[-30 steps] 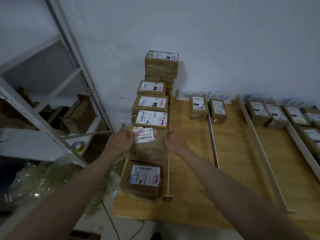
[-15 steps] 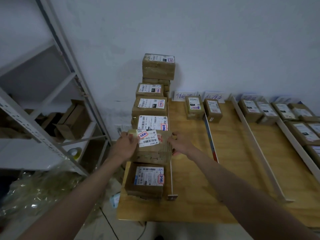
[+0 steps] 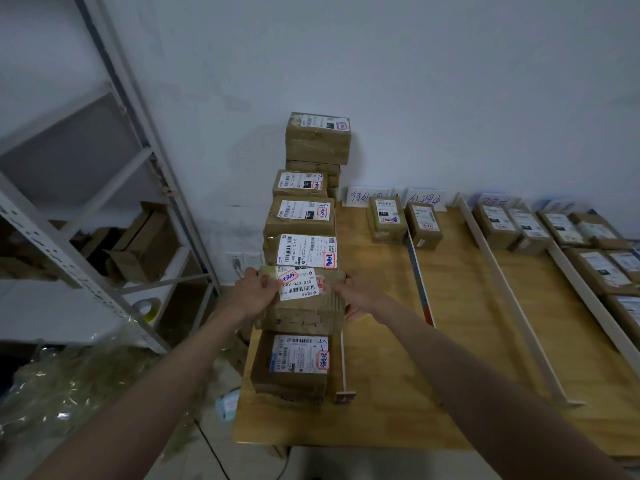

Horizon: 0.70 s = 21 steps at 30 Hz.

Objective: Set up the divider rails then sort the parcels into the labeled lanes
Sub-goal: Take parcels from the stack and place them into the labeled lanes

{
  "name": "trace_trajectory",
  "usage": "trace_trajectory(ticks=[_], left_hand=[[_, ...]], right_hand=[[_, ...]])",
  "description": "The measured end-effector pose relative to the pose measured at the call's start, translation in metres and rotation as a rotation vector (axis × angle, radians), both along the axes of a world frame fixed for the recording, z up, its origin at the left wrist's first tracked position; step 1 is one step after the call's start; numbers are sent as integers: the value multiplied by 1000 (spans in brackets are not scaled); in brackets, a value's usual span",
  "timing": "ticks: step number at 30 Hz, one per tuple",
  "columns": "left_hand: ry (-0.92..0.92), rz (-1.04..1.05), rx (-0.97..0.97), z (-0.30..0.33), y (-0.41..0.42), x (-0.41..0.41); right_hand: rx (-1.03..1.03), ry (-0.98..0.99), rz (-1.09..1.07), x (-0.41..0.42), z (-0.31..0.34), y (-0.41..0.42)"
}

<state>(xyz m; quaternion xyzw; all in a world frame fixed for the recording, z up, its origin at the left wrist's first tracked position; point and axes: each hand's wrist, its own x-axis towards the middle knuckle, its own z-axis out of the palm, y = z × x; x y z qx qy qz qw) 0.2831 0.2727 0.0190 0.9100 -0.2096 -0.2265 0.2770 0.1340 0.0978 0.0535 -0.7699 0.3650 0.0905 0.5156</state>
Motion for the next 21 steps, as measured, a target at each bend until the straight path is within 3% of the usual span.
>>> trace_trajectory(ticks=[7,14,21], left_hand=[[25,18,14,6,-14,19],[-20,-92,-33,15,-37,17],[-73,-83,-80,20,-41,19]], right_hand=[[-129,33,-23,16,3,-9],[-135,-114,29,33,4,-8],[-116,-215,-102,31,5,-12]])
